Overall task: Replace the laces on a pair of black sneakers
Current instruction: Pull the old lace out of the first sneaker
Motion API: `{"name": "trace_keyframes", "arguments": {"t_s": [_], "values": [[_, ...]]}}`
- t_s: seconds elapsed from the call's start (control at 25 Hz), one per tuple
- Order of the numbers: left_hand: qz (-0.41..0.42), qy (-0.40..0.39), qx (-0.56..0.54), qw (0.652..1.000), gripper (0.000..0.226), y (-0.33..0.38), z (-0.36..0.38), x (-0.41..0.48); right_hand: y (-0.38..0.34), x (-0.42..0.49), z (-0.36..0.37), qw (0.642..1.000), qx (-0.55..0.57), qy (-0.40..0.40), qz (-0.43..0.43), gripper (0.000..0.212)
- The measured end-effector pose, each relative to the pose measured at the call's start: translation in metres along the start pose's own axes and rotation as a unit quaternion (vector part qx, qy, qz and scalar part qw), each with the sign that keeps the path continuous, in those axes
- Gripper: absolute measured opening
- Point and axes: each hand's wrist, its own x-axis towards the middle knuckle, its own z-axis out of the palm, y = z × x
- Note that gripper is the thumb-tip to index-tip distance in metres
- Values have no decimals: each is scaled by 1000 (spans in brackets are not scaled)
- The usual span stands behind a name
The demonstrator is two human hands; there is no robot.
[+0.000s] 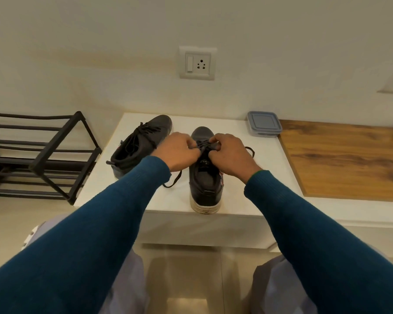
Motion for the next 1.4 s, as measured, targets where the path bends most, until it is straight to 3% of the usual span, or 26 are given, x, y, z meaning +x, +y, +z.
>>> {"name": "trace_keyframes", "arguments": {"t_s": [0.2,0.28,0.4,0.56,0.64,0.72,0.8,0.88,0.92,0.96,1.04,1.12,1.2,1.28,1.32,1.4], "values": [[19,7,17,1000,21,5,19,2,-4,6,8,996,-66,25,-48,30],[-67,-11,-120,990,23,-2,15,9,-8,6,12,995,-79,46,-41,27],[-185,-86,-312,928,30,-9,2,11,-15,6,17,986,-138,58,-74,20],[-176,-107,-309,929,32,-6,2,8,-21,8,20,958,-243,69,-139,12],[-175,-105,-317,926,33,-4,5,8,-21,11,18,960,-241,55,-135,7],[-175,-107,-337,919,35,-4,5,7,-18,13,14,984,-145,52,-85,2],[-172,-110,-350,914,38,-6,4,7,-9,19,8,990,106,72,60,5],[-172,-113,-353,913,40,-5,3,7,-5,17,1,894,381,76,222,6],[-171,-116,-353,913,40,-4,3,6,-4,16,1,872,415,77,249,6],[-171,-117,-353,912,40,-4,3,6,-4,18,2,897,369,90,229,6],[-178,-117,-360,908,40,-3,2,6,-7,17,3,988,115,90,55,24],[-182,-117,-371,903,39,-4,2,6,-12,13,6,986,-122,45,-105,28],[-184,-118,-372,902,38,-4,1,5,-11,11,11,961,-232,11,-147,20],[-182,-118,-367,905,38,-4,1,5,-11,10,12,957,-234,9,-169,17],[-179,-117,-363,907,38,-4,1,5,-12,11,11,971,-173,32,-164,14],[-174,-116,-352,912,40,-5,1,6,-14,15,6,986,73,140,-57,11]]}}
